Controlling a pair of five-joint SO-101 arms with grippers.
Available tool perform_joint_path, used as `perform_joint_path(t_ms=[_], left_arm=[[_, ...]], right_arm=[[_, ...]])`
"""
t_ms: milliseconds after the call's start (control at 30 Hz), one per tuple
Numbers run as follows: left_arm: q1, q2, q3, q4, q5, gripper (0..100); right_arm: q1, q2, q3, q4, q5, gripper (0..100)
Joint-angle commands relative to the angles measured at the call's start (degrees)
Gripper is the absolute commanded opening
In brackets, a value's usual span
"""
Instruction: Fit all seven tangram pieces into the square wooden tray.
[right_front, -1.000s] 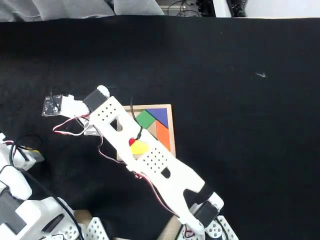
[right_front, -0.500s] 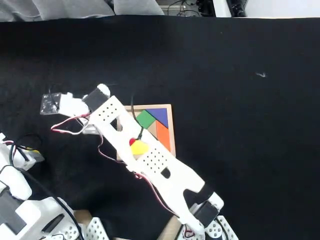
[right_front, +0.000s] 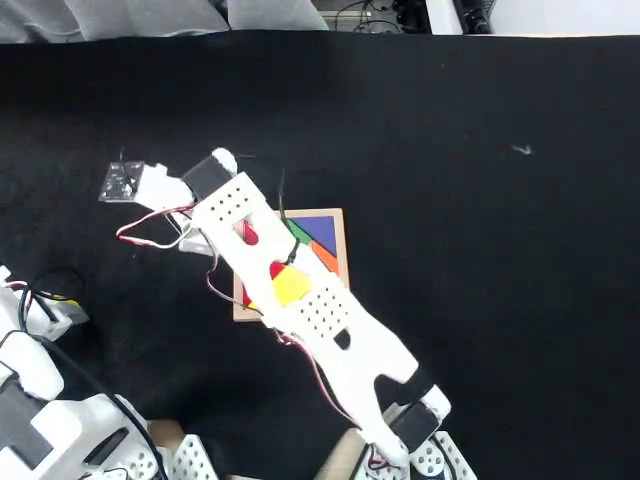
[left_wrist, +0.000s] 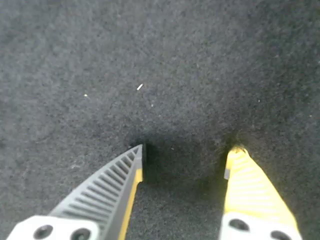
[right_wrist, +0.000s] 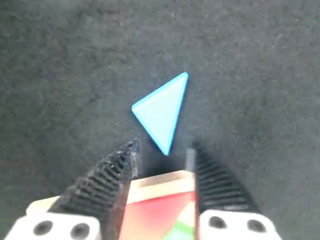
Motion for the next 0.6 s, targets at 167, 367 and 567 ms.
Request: perform_joint_path(t_ms=[167, 367, 567], left_arm=[[0.04, 0.26, 0.66, -0.97, 0.18, 27], [0.13, 0.26, 0.66, -0.97, 0.18, 27], [0.22, 0.26, 0.66, -0.97, 0.18, 27]], right_arm=[[-4.31, -2.86, 0.04, -4.66, -3.78, 26.2], [-3.78, 1.98, -0.48, -5.80, -3.78, 26.2], [-3.52, 2.68, -0.48, -5.80, -3.43, 25.5]])
